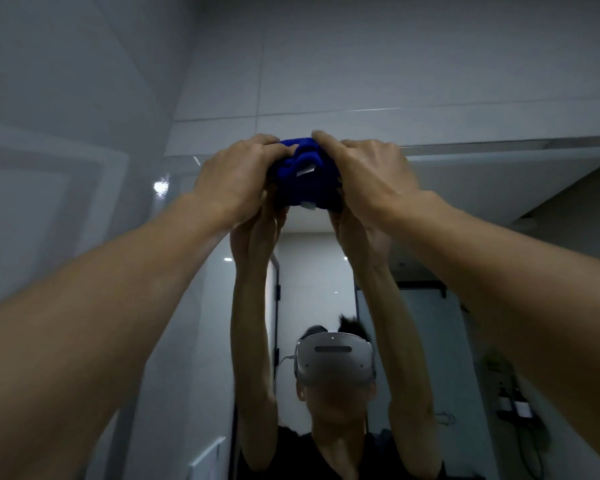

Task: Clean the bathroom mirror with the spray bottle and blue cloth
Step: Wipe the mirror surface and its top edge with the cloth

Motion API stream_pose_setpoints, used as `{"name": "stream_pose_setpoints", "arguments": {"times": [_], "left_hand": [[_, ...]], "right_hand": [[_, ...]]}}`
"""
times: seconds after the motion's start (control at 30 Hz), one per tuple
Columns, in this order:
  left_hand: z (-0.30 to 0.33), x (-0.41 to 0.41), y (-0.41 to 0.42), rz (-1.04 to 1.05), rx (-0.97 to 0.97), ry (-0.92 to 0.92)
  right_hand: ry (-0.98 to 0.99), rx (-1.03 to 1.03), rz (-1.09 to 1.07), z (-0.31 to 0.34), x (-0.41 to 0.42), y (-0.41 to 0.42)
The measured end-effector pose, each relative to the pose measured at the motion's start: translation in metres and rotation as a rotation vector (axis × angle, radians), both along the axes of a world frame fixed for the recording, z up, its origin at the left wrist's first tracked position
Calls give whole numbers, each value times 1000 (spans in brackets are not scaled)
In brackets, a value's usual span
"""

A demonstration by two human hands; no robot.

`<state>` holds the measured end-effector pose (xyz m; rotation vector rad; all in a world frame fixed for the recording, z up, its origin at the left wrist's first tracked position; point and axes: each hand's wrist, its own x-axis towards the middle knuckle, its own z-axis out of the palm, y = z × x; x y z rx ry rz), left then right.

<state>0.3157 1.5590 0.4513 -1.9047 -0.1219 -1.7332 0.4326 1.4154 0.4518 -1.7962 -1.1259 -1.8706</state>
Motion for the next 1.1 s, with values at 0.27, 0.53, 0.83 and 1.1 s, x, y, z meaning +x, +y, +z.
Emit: {"name": "stream_pose_setpoints", "arguments": {"times": [0.27,0.53,0.83,1.1], "left_hand": [[-7,2,5,-90,-46,-21],[-66,-3,17,-84,-53,-21],[-159,-6,24,-72,-88,60],[-243,-12,16,-93,-185,125]], "right_hand": [[-36,24,-44,-3,-1,5],[-44,-55,62,-52,3,2],[-13,-85,81,-148,17,4],[-55,-92,76,-232,15,-1]]}}
